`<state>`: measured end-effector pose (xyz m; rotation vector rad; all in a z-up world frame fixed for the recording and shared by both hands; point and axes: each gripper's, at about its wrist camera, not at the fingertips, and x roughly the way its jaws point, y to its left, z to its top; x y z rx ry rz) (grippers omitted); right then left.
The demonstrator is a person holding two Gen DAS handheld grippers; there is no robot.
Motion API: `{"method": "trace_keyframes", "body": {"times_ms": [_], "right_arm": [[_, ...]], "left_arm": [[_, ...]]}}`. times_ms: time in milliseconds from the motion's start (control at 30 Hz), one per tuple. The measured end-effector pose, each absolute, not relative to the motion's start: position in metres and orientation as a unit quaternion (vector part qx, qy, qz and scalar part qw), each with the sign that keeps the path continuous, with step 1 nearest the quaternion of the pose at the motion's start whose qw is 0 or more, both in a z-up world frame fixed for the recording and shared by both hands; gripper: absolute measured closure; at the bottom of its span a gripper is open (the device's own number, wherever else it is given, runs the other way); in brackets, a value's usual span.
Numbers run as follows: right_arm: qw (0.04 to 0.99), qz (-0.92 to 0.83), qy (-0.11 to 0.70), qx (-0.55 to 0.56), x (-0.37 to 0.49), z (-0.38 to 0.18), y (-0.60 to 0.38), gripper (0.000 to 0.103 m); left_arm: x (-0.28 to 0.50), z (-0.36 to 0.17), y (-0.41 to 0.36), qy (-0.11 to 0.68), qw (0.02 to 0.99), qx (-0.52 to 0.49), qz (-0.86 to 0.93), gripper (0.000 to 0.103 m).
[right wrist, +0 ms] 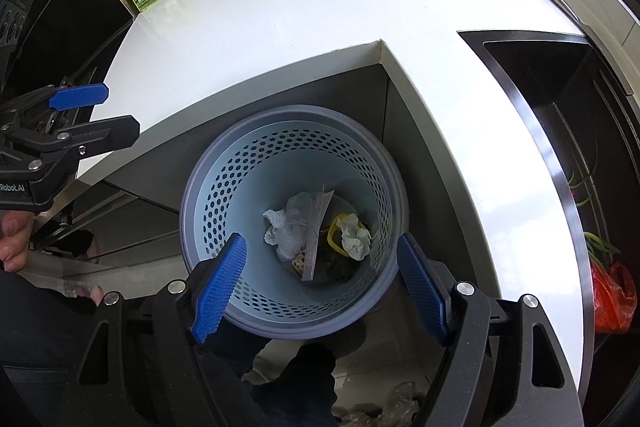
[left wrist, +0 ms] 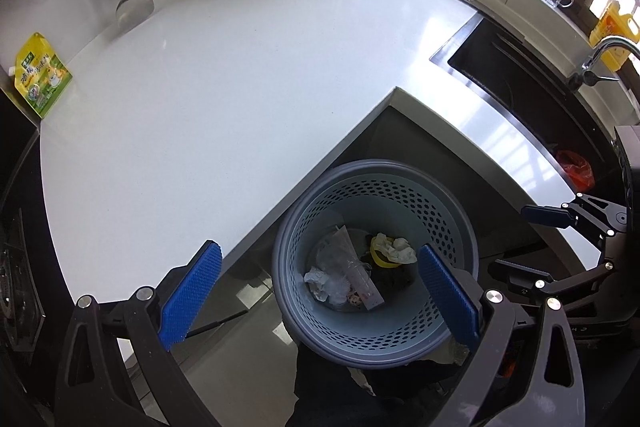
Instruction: Collect trash
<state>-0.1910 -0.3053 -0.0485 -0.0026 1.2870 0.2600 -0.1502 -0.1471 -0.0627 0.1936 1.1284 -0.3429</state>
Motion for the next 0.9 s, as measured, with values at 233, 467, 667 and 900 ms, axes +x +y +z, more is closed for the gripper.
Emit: {"method": "trace_keyframes", "body": {"times_ms": [233,467,667,900], "right_arm": [[0.792,0.117,0.599,0.004,-0.188,-0.05,-0.31,0.029],[0.793,0.117,0.598,0.006,-0.187,-0.049,-0.312,0.029],[0.793,0.117,0.598,0.007,-0.187,-0.049,-0.312,0.029],[0.793,0.118,0.598,0.006,-0.187,-0.048,-0.311,0.029]], "left_arm": [[-0.144,-0.061,-0.151,0.528,0.828,0.094,-0.163,0.007],[-0.141,-0.059,-0.154,0.53,0.827,0.092,-0.162,0.007],[-0.139,-0.061,-0.152,0.543,0.82,0.081,-0.162,0.007],[-0.139,-0.06,-0.154,0.542,0.82,0.077,-0.165,0.007]]}}
